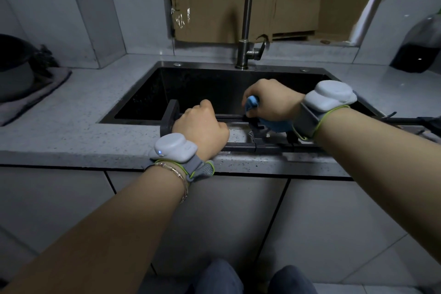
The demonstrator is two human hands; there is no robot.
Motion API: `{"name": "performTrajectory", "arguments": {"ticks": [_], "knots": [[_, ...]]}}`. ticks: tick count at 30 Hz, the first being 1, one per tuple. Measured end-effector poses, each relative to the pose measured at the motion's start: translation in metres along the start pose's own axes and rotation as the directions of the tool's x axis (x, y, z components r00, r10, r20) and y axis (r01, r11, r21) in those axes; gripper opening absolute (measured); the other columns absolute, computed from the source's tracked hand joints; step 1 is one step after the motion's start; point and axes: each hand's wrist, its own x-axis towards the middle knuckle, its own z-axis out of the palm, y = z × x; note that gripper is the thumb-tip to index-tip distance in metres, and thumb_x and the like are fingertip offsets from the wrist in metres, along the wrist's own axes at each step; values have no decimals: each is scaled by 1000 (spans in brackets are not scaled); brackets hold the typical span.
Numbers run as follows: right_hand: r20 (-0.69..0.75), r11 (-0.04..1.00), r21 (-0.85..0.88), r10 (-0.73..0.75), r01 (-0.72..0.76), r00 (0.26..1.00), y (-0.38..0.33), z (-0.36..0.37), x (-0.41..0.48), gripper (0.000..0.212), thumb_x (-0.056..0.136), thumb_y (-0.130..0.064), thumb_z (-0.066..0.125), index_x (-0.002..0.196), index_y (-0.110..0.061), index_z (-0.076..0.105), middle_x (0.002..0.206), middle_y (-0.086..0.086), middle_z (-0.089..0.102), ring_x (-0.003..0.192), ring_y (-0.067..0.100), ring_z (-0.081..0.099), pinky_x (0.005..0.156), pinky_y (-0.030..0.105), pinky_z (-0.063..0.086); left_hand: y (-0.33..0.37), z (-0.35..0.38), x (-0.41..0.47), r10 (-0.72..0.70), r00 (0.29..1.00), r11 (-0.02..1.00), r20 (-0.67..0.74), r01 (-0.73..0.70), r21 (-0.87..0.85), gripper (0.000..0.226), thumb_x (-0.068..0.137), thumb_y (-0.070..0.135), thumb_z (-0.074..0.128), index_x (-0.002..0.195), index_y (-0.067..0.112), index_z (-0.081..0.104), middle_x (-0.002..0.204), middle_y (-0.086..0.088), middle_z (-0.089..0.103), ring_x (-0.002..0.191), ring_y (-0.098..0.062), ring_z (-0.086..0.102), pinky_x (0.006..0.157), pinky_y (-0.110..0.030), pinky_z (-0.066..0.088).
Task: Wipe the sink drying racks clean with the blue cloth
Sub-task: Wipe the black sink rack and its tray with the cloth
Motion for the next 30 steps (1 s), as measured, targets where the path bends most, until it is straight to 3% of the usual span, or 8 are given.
{"name": "performTrajectory", "arguments": {"ticks": [4,7,11,15,18,21,25,30], "knots": [[59,974,215,60,-72,996,4,2,-7,31,80,-33,71,91,-5,68,86,6,67,82,14,62,74,27,48,0,0,0,-3,1000,1000,-3,3,3,34,89,24,45,121,10,47,116,-9,58,102,-29,54,67,-32,30],[106,810,545,192,-218,976,10,-1,-13,40,87,-40,60,82,-2,70,63,-1,65,56,3,58,57,13,46,0,-1,1,-3,1000,1000,-2,3,-4,34,89,23,45,120,10,47,116,-9,58,101,-29,53,67,-32,29],[75,920,366,119,-138,990,13,2,-13,12,87,-11,62,94,-5,69,77,-2,64,66,4,57,54,6,43,0,-1,1,-5,1000,1000,6,5,-4,34,89,22,45,121,10,47,116,-9,58,101,-28,53,67,-32,29],[29,985,138,101,-104,994,10,6,-5,17,81,-16,68,96,-11,65,92,1,61,85,12,54,73,19,41,0,0,0,1,1000,1000,12,-1,-7,35,89,23,45,121,9,47,115,-9,58,101,-29,53,68,-33,31],[-38,989,107,107,-102,994,7,10,-5,19,81,-19,69,95,-8,64,88,1,58,84,13,52,69,20,37,-1,0,1,-6,1000,1000,3,6,-1,34,89,23,45,121,10,47,115,-9,58,98,-28,53,67,-32,31],[-121,955,267,163,-126,979,10,17,-12,13,82,-22,68,76,-11,63,73,-2,59,67,6,53,55,16,38,-1,-1,0,-7,1000,1000,5,7,2,34,90,23,45,121,10,46,116,-9,58,100,-28,53,68,-32,30],[-36,755,625,282,-199,959,12,18,-15,31,88,-27,62,66,-5,65,61,5,53,58,10,48,58,16,42,0,-1,1,-8,1000,1000,15,8,3,34,90,23,45,121,10,46,116,-9,58,101,-29,54,67,-33,31],[83,723,652,234,-230,969,18,11,-11,20,87,-6,61,68,-14,66,64,0,62,57,5,55,58,15,47,0,0,1,-13,1000,1000,10,13,3,34,90,23,45,121,10,46,116,-9,58,100,-29,53,67,-33,30]]}}
